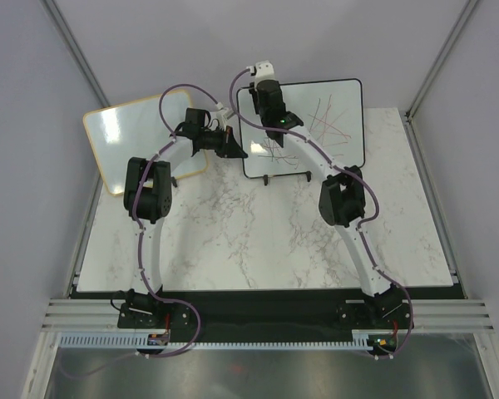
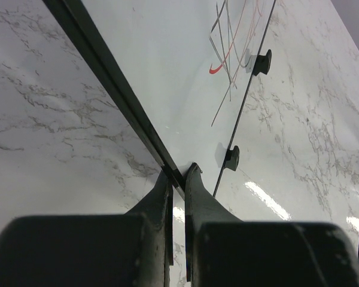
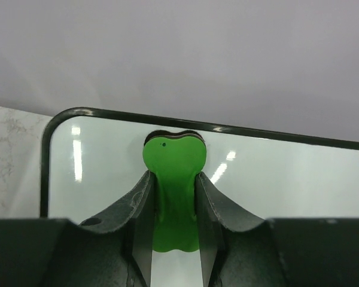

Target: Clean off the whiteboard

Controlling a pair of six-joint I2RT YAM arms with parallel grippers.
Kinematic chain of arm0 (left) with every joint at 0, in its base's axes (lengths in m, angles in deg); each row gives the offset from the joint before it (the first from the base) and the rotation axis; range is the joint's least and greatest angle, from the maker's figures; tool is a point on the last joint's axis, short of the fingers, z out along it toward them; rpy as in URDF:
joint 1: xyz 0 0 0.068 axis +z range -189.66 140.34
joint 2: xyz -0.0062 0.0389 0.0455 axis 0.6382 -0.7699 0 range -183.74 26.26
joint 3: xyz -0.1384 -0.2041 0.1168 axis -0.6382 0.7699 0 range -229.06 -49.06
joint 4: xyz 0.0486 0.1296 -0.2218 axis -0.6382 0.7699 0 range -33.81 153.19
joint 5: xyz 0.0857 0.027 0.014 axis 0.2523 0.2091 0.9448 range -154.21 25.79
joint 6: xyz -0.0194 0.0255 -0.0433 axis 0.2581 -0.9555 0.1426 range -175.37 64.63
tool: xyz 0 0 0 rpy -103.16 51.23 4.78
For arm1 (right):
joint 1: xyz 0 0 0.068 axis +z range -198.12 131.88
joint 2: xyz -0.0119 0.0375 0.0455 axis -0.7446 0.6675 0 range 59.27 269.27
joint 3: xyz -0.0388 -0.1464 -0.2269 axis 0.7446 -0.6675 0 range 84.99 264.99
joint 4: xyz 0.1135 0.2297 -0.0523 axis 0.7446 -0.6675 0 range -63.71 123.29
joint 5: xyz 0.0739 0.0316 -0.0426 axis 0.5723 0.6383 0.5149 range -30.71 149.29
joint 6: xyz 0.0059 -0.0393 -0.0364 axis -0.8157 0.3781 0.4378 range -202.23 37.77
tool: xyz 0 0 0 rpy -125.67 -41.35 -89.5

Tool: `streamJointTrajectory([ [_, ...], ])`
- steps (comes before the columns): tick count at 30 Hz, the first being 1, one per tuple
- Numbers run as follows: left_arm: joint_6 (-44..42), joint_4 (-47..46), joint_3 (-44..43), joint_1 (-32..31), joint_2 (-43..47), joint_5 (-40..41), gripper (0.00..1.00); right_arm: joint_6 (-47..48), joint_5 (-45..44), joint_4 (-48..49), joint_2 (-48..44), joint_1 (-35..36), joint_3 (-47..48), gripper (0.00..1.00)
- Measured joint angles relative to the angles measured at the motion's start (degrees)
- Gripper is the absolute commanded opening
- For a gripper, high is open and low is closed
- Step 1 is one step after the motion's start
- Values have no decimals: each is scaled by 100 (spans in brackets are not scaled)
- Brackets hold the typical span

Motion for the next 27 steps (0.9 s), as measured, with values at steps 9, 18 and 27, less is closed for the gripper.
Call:
streamJointTrajectory([
  [9,2,-48,0,-11,7,2,2,-345,-164,203,-1025,-960,-1740,0],
  [18,2,-15,2,-24,48,-37,2,-393,-136,632,-1709,-2343,-3300,0],
  [27,4,85,7,-31,70,-28,2,-367,468,1821,-2212,-1633,-4553,0],
])
